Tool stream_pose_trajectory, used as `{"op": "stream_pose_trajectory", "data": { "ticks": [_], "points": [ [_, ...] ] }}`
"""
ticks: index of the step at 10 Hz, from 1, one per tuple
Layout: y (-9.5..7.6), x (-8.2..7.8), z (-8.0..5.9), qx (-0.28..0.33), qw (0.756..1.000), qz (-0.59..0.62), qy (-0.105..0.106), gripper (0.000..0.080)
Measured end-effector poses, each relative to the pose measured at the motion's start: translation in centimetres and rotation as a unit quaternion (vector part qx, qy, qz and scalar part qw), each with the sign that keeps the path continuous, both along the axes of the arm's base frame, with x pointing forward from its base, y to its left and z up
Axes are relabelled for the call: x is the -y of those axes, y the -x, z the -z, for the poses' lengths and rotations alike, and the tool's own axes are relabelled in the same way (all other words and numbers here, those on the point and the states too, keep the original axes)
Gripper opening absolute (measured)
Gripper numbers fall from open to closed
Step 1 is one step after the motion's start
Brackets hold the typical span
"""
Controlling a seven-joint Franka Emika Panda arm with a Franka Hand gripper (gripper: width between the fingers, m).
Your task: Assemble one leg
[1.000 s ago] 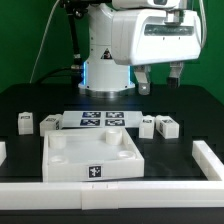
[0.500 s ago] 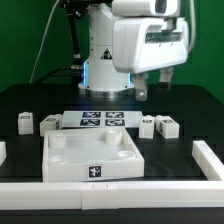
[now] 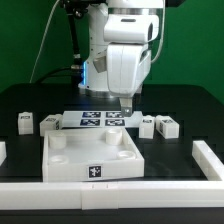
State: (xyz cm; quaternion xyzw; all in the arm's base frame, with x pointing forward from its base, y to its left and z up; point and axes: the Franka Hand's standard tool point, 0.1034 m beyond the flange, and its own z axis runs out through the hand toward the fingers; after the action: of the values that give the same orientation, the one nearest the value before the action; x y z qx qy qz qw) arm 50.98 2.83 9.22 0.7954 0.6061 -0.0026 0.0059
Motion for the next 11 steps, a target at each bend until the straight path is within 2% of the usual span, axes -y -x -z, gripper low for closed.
{"op": "stream_pose_trajectory", "data": {
  "ticks": [4,6,9,11],
  "points": [
    [0.2,0.4,0.3,0.002,1.0,-0.021,0.0,0.065],
    [3.1,3.1,2.5,-0.006,0.993,-0.12,-0.004,0.065],
    [5.2,4.8,3.8,-0.016,0.981,-0.192,-0.003,0.065],
    [5.6,6.4,5.2,-0.034,0.972,-0.231,-0.011,0.065]
  ]
}}
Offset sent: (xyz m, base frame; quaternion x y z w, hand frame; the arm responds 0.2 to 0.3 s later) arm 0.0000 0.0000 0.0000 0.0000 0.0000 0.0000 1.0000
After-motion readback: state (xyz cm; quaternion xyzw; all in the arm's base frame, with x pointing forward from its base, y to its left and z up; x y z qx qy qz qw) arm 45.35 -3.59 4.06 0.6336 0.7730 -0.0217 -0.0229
